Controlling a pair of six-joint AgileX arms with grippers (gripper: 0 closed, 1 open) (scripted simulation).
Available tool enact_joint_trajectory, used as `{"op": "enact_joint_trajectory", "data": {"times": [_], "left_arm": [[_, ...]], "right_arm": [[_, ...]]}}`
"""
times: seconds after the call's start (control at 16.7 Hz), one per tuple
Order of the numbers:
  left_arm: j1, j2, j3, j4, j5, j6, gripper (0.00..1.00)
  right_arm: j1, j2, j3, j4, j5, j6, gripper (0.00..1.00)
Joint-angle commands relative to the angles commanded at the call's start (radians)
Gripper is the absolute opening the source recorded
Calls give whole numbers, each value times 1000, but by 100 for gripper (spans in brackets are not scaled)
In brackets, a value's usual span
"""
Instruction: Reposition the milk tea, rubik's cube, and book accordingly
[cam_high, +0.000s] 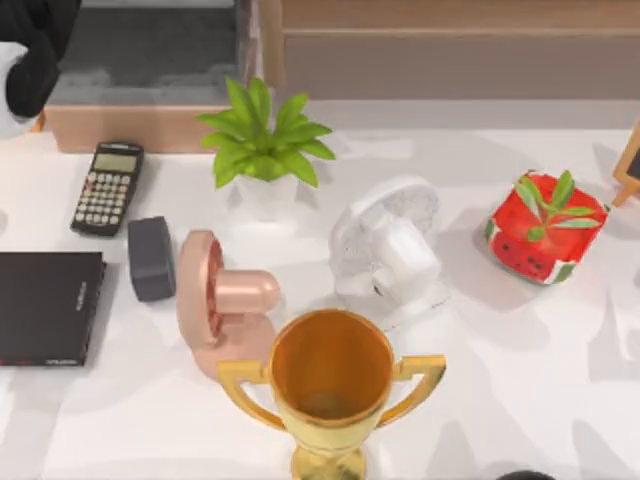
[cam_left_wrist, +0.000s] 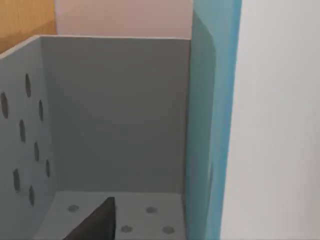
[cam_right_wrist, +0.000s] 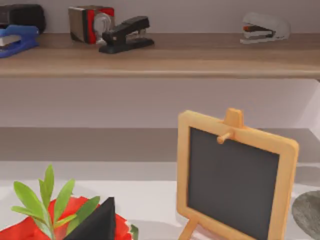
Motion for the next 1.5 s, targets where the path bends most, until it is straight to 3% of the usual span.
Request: {"op": "enact_joint_trajectory", "data": {"times": [0.84, 1.5], "left_arm": [[9, 104, 147, -43, 11, -1, 100], [9, 104, 147, -43, 11, -1, 17]], "right_arm": [[0, 0, 0, 0, 0, 0, 100], [0, 0, 0, 0, 0, 0, 100]]}}
